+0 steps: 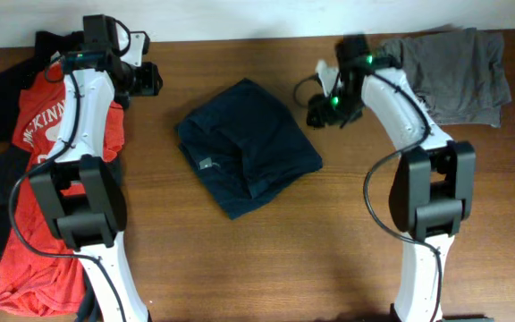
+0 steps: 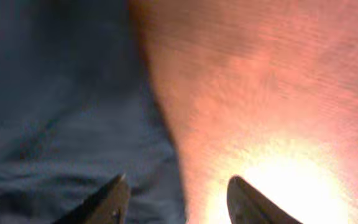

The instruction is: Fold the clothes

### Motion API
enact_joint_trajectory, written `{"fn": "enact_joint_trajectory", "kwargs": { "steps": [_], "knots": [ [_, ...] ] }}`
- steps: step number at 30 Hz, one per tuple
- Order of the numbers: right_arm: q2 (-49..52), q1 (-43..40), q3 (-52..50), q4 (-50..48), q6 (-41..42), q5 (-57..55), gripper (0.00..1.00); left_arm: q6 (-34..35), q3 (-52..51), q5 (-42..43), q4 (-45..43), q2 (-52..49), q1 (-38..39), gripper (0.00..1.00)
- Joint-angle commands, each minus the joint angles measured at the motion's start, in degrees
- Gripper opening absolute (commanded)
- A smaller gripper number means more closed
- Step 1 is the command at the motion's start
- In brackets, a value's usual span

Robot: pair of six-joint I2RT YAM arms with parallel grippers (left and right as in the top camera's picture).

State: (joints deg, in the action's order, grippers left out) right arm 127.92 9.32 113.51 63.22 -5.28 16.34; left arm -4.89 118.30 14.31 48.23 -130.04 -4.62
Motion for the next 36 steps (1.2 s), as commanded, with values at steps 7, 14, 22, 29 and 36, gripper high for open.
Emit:
{"fn": "enact_joint_trajectory", "kwargs": {
  "steps": [7, 14, 22, 29, 36],
  "knots": [
    [-0.87, 17.03, 15.19, 11.93, -0.55, -9.66, 0.74, 8.11, 0.81, -0.44, -4.5, -0.37, -10.21, 0.55],
    [-0.79, 30.34, 6.43, -3.17, 6.23, -18.08, 0.83, 8.13, 0.81, -0.44, -4.0, -0.37, -17.46, 0.68],
    [1.14, 34.99, -2.1, -13.79, 3.15, -20.85, 0.99, 8.11, 0.79, -0.42, -2.36, -0.37, -19.5, 0.68],
    [5.68, 36.54, -2.25, -16.35, 1.03, -19.15, 0.99, 8.11, 0.79, -0.42, -2.12, -0.37, -19.12, 0.68],
    [7.8, 37.2, -2.25, -18.29, 1.25, -16.74, 0.99, 8.11, 0.79, -0.42, -2.12, -0.37, -19.06, 0.68]
  ]
}}
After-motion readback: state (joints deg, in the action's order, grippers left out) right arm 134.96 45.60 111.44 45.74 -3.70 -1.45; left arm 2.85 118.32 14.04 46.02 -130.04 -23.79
